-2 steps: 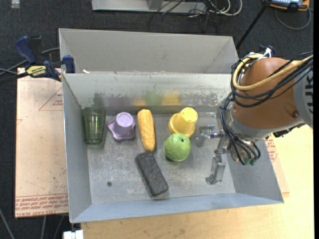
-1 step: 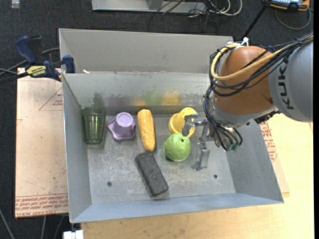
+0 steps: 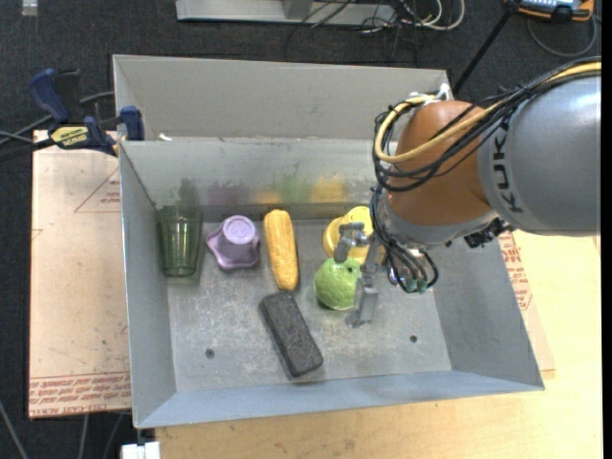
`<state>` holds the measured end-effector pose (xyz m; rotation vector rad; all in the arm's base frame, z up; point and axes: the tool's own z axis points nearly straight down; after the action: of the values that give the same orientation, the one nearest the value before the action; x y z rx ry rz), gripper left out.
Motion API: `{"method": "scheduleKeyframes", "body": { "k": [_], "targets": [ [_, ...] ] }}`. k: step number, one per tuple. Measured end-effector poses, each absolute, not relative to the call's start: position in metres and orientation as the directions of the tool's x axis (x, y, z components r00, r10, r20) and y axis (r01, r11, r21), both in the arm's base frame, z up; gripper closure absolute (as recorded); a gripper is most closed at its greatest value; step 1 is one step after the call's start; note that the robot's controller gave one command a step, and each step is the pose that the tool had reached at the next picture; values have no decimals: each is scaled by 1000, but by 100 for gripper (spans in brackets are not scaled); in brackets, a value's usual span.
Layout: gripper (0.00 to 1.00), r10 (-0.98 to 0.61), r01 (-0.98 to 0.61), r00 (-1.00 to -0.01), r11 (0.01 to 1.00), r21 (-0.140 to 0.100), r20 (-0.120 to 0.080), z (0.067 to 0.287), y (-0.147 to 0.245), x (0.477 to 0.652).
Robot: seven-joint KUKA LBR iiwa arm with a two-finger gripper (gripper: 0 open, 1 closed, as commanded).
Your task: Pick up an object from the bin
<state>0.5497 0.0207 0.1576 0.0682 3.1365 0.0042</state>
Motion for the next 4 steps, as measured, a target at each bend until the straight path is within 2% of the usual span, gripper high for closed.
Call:
{"method": "scheduleKeyframes", "body": {
  "k": [1, 2, 3, 4],
  "targets": [
    [0, 69, 69, -998, 998, 1, 1, 151, 24, 561],
    [0, -168, -168, -986, 986, 1, -9, 138, 17, 559],
    [0, -213, -213, -977, 977, 1, -8, 98, -4, 577],
    [0, -435, -435, -901, 901, -1, -4, 77, -4, 581]
  ]
}}
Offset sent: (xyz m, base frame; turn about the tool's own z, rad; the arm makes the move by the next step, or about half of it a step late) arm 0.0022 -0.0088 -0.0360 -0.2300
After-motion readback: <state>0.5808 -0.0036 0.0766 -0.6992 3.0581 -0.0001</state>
